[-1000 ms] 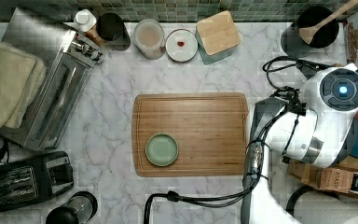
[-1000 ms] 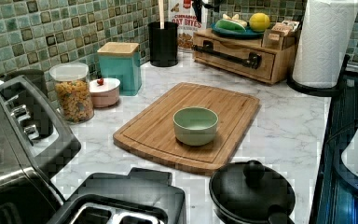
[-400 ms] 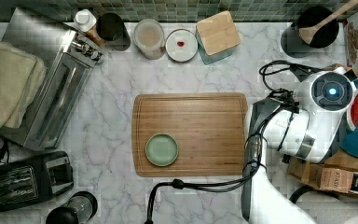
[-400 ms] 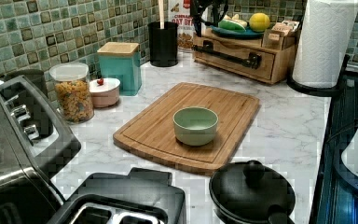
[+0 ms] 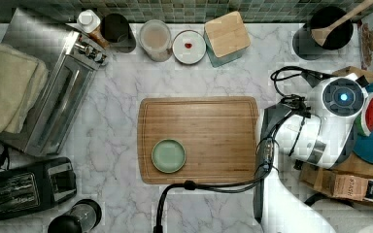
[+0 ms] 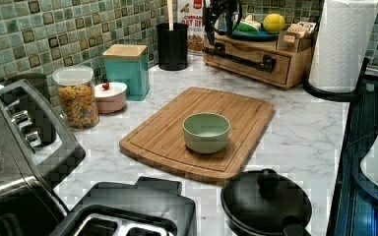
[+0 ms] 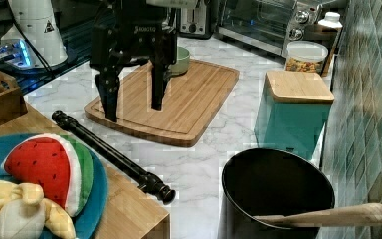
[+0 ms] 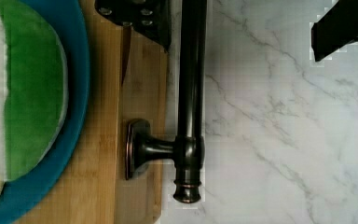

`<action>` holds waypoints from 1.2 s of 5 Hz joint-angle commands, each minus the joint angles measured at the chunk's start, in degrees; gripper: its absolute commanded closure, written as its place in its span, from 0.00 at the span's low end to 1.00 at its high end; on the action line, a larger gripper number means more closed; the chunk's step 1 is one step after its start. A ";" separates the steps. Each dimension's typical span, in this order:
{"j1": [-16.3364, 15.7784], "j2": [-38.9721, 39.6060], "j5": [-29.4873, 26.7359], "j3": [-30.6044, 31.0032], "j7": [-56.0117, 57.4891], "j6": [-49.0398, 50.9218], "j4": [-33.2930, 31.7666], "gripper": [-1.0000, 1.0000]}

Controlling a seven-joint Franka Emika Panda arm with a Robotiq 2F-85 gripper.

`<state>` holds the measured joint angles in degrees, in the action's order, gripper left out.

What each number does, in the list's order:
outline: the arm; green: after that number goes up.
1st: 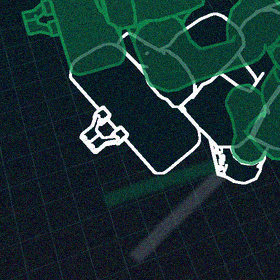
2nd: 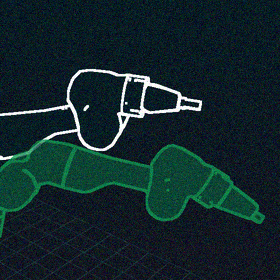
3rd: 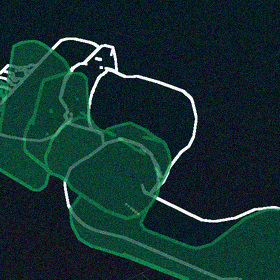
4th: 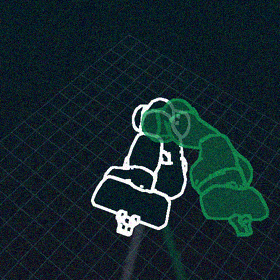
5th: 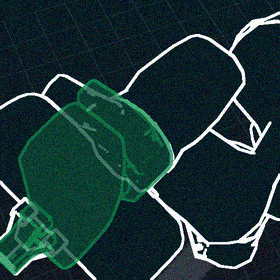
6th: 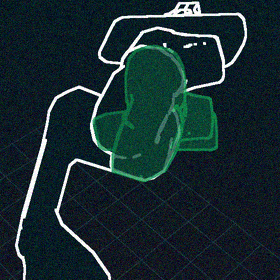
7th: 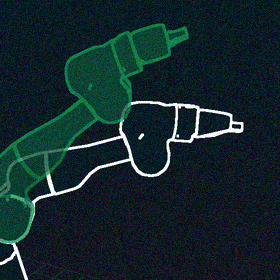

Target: Open the drawer.

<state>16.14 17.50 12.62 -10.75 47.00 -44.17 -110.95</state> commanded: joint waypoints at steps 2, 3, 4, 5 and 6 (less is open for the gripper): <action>2.16 4.30 1.15 -3.58 -4.67 -2.95 -2.27 0.00; 2.67 6.30 -0.40 -3.18 -3.76 -4.88 -1.44 0.00; 2.97 8.43 -4.28 -1.39 -4.15 -7.23 -0.77 0.00; 2.69 9.33 -5.94 -0.35 -3.88 -7.54 -0.02 0.00; 1.32 8.62 -6.31 -0.40 -6.18 -5.39 0.52 0.00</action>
<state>16.79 27.24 8.24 -12.14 44.29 -51.31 -112.52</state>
